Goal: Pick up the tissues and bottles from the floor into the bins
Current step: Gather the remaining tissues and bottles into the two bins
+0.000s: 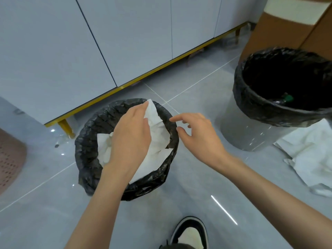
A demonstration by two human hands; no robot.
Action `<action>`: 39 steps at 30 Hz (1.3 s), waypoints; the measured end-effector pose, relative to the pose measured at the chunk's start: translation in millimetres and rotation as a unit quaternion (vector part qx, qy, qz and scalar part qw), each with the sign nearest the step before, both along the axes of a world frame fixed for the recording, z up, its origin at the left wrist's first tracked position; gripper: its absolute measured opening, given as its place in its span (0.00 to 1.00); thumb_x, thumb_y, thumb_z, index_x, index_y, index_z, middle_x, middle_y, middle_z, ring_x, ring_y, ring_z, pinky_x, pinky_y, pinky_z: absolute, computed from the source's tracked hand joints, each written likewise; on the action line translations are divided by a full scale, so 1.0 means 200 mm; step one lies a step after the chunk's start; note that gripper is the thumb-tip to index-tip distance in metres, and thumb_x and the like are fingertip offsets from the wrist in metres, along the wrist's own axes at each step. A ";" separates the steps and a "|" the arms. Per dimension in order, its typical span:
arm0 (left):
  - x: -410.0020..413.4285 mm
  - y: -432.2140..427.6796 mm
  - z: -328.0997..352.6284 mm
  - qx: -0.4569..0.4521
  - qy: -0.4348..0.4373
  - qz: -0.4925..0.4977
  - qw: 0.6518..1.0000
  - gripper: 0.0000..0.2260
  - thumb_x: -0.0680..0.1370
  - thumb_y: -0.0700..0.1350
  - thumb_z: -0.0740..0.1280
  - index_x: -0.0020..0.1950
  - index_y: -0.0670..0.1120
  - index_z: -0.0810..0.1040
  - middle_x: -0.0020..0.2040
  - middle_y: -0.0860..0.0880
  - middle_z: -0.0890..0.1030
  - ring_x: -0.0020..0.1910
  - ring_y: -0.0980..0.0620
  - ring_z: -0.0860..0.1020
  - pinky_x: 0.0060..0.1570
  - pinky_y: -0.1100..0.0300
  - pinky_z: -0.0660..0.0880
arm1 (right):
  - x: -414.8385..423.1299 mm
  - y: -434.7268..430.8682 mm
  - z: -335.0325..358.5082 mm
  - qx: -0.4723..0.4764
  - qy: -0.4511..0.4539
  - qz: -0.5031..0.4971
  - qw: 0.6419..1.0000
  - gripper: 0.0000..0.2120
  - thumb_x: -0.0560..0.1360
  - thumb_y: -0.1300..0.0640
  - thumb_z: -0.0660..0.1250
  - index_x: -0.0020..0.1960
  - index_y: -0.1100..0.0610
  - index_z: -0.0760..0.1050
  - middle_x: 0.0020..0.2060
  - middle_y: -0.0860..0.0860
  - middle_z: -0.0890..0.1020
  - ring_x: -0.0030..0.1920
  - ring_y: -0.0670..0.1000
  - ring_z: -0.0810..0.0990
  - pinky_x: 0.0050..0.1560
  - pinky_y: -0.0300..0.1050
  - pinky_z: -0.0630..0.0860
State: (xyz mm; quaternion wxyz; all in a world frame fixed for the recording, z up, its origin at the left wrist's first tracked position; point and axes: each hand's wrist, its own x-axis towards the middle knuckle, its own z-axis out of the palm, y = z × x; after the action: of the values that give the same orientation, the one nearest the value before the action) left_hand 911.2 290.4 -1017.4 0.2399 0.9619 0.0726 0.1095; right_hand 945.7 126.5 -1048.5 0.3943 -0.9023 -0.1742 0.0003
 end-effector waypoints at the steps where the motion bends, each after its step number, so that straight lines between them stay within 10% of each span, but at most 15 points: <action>1: 0.00 -0.04 0.01 -0.002 -0.009 -0.007 1.000 0.20 0.82 0.43 0.56 0.74 0.51 0.63 0.71 0.53 0.68 0.70 0.53 0.66 0.68 0.57 0.63 | 0.00 -0.03 0.00 0.004 0.007 -0.009 1.000 0.15 0.77 0.61 0.61 0.60 0.48 0.77 0.55 0.40 0.78 0.57 0.43 0.71 0.55 0.33 0.65; 24: 0.03 -1.17 -0.43 -0.045 0.121 -0.313 0.941 0.16 0.79 0.44 0.60 0.67 0.52 0.72 0.60 0.52 0.78 0.56 0.50 0.77 0.56 0.51 0.74 | -0.28 -1.19 -0.33 0.000 0.153 -0.293 0.944 0.13 0.76 0.61 0.62 0.58 0.53 0.78 0.55 0.45 0.81 0.41 0.43 0.76 0.48 0.36 0.69; 32: 0.16 -1.43 -0.58 -0.042 0.226 -0.360 0.904 0.18 0.78 0.41 0.60 0.69 0.48 0.71 0.61 0.51 0.78 0.55 0.49 0.78 0.59 0.56 0.72 | -0.40 -1.61 -0.51 -0.049 0.233 -0.355 0.904 0.16 0.75 0.62 0.61 0.61 0.54 0.77 0.61 0.51 0.78 0.54 0.52 0.79 0.51 0.41 0.71; 39: 0.25 -1.55 -0.72 -0.025 0.274 -0.368 0.888 0.19 0.79 0.41 0.60 0.70 0.46 0.69 0.64 0.46 0.76 0.58 0.46 0.77 0.61 0.55 0.71 | -0.46 -1.80 -0.60 -0.159 0.259 -0.321 0.897 0.21 0.77 0.60 0.61 0.70 0.55 0.69 0.71 0.53 0.67 0.70 0.57 0.61 0.66 0.47 0.64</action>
State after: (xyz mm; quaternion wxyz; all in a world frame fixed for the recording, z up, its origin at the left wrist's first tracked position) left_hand 960.3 -18.6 -1161.1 0.2570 0.9053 -0.2207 -0.2563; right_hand 853.3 -234.3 -1168.1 0.2552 -0.9281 0.2351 0.1351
